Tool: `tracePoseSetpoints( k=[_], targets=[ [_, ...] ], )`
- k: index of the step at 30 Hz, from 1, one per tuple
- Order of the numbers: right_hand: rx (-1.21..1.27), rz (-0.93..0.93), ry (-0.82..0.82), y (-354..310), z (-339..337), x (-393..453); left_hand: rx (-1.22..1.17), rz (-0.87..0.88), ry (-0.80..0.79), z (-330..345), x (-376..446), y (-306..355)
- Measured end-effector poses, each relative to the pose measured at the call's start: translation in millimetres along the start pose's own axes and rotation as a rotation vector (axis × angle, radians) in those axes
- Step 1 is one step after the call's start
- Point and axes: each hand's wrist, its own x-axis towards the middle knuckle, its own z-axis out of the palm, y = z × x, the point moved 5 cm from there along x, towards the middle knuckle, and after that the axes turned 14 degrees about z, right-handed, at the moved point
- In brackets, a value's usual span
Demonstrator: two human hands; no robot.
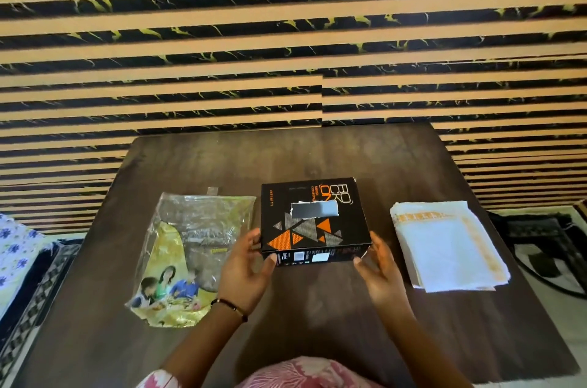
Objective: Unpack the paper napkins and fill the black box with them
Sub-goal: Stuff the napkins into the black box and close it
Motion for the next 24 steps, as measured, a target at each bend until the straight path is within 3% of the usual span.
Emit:
tracePoseSetpoints(
  k=[5, 11, 16, 20, 24],
  targets=[
    [-0.054, -0.053, -0.005, -10, -1, -1, 0.299, 0.195, -0.132, 7, 7, 14],
    [-0.149, -0.073, 0.004, -19, 4, 4, 0.643, 0.331, -0.488, 48, 21, 30],
    [-0.186, -0.085, -0.037, -3, 5, 1, 0.628, 0.321, -0.476, 40, 13, 29],
    [-0.157, -0.048, -0.079, -5, 4, 4, 0.558, 0.383, -0.374, 29, 13, 34],
    [-0.227, -0.102, 0.008, -40, -1, 21, 0.63, 0.469, -0.41, 45, 32, 48]
  ],
)
